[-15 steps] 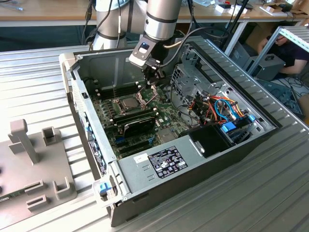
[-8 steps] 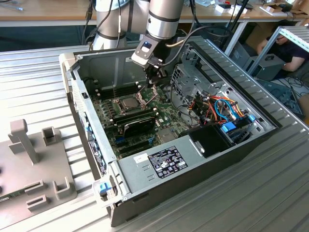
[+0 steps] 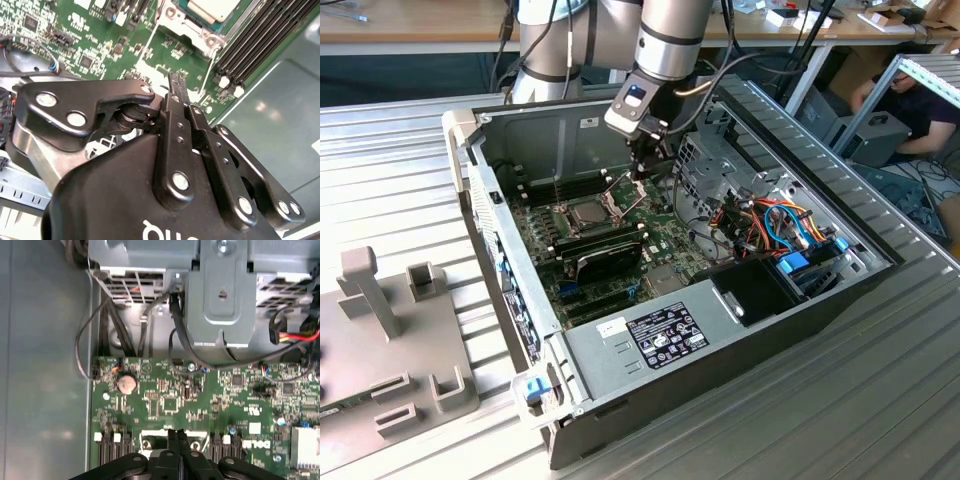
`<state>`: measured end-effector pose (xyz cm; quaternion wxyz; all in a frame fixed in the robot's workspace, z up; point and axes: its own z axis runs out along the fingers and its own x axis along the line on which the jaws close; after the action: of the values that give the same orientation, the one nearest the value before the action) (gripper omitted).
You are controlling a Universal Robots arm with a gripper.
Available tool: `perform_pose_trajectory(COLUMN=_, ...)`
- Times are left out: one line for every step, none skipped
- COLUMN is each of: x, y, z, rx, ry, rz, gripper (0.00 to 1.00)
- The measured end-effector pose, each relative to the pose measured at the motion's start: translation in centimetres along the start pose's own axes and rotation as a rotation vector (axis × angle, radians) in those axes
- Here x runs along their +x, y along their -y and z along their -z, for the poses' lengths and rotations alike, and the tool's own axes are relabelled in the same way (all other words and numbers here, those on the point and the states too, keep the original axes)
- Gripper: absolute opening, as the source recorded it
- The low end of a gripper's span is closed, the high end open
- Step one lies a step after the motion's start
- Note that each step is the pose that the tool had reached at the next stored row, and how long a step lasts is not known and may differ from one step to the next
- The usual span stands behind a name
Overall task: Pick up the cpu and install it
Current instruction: 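Close the cpu cover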
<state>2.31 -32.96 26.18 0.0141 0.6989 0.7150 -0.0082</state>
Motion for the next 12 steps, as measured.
perform_pose_trajectory(x=-0.01, y=-0.31, z=0.00, rx=0.0000, ry=0.0000, rz=0.000, gripper=0.11)
perform_pose_trajectory(x=-0.01, y=-0.56, z=0.00, rx=0.0000, ry=0.0001, rz=0.000, gripper=0.11)
perform_pose_trajectory(x=-0.03, y=-1.15, z=-0.01, rx=0.0000, ry=0.0000, rz=0.000, gripper=0.11)
perform_pose_trajectory(x=-0.02, y=-1.35, z=-0.01, rx=0.0000, ry=0.0000, rz=0.000, gripper=0.11)
perform_pose_trajectory(x=-0.02, y=-1.35, z=-0.01, rx=0.0000, ry=0.0000, rz=0.000, gripper=0.11)
perform_pose_trajectory(x=-0.03, y=-1.35, z=-0.01, rx=0.0000, ry=0.0001, rz=0.000, gripper=0.11)
perform_pose_trajectory(x=-0.03, y=-1.39, z=-0.01, rx=0.0000, ry=0.0001, rz=0.000, gripper=0.11)
perform_pose_trajectory(x=-0.04, y=-1.53, z=-0.02, rx=0.0002, ry=-0.0001, rz=0.000, gripper=0.11)
perform_pose_trajectory(x=-0.04, y=-1.65, z=-0.03, rx=0.0005, ry=-0.0001, rz=0.000, gripper=0.11)
perform_pose_trajectory(x=-0.04, y=-1.80, z=-0.05, rx=0.0008, ry=0.0000, rz=0.000, gripper=0.11)
perform_pose_trajectory(x=-0.04, y=-1.86, z=-0.25, rx=0.0008, ry=0.0002, rz=0.000, gripper=0.11)
perform_pose_trajectory(x=-0.03, y=-1.88, z=-0.43, rx=0.0008, ry=0.0002, rz=0.000, gripper=0.11)
